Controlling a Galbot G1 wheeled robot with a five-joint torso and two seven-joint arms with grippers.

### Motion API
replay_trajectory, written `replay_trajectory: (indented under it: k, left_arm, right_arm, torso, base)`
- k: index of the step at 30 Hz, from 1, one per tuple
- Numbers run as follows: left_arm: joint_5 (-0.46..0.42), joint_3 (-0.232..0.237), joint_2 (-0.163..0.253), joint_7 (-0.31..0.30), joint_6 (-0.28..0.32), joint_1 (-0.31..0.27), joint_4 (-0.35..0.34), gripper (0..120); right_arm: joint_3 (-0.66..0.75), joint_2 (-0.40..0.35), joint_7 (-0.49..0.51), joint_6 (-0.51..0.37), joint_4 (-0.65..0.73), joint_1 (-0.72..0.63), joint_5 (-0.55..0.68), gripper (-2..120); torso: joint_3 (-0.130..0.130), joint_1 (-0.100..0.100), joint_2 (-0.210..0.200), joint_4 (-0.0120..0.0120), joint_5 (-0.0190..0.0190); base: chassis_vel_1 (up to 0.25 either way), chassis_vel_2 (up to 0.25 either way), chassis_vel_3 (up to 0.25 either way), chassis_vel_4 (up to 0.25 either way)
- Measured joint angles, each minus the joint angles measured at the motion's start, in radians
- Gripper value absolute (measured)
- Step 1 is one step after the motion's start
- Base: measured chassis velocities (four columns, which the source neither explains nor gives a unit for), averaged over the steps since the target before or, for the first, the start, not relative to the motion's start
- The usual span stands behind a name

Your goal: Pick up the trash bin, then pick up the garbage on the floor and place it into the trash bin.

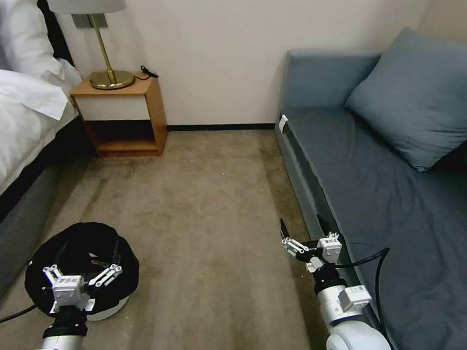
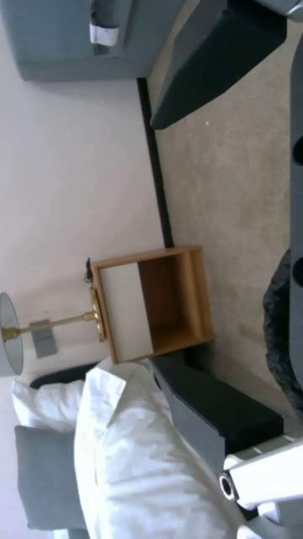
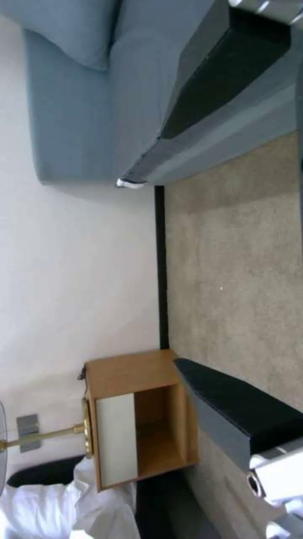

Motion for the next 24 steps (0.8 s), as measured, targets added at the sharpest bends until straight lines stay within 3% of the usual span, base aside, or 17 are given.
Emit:
replay_trajectory:
  k: [24]
  left_arm:
    - [-0.008,-0.004,0.003,-0.002,0.01,-0.002,0.001,100]
  right_arm:
    - [0.0,0.0,0.0,0.0,0.0,0.0,0.0,100]
  torso:
    - [0.0,0.0,0.0,0.0,-0.0001]
  base:
    - [0.0,0.0,0.0,0.0]
